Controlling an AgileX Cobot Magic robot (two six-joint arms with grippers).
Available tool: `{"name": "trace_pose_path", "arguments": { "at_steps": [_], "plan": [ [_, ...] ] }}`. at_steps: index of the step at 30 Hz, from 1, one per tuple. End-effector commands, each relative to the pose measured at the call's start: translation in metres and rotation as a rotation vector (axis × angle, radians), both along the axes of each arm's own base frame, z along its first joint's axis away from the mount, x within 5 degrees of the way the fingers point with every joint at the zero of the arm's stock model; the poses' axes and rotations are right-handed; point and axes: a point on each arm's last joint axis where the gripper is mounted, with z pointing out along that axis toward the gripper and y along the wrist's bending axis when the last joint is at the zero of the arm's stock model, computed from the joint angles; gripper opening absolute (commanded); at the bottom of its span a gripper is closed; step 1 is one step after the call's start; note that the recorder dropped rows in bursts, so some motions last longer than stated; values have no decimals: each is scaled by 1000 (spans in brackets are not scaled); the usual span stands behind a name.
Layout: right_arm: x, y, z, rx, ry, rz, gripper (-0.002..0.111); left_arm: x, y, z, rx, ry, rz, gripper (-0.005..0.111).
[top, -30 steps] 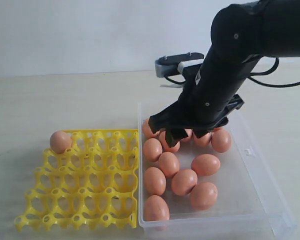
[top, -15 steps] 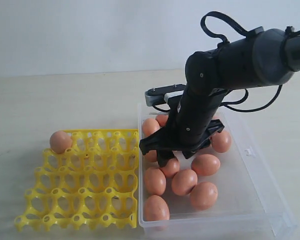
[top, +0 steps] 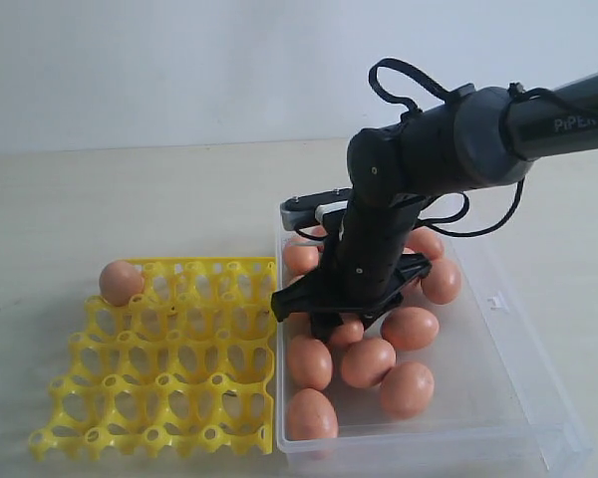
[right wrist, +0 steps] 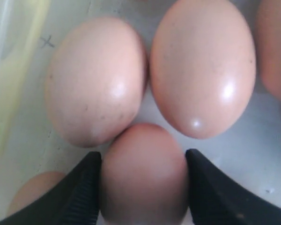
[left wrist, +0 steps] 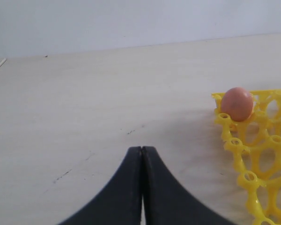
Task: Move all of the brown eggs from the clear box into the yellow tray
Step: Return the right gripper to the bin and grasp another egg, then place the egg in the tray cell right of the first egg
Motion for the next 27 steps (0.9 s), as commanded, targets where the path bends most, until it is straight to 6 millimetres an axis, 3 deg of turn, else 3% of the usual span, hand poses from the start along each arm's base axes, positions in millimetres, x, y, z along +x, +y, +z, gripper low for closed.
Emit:
{"name": "trace_pose_path", "arguments": {
  "at_steps": [1,5,9,11,18,27],
  "plan": [
    [2,1,18,14,-65,78,0,0,0,1,5,-1,2,0],
    [0,-1,64,84,-203,96,0,0,0,1,5,-1,2,0],
    [-3,7,124,312,-568,138,0,0,0,1,5,-1,2,0],
    [-8,12,139,379,-734,163,0,0,0,1,5,-1,2,0],
    [-20,30,107,434,-957,217,0,0,0,1,5,-1,2,0],
    [-20,62,61,736,-964,267,0,0,0,1,5,-1,2,0]
  ]
}}
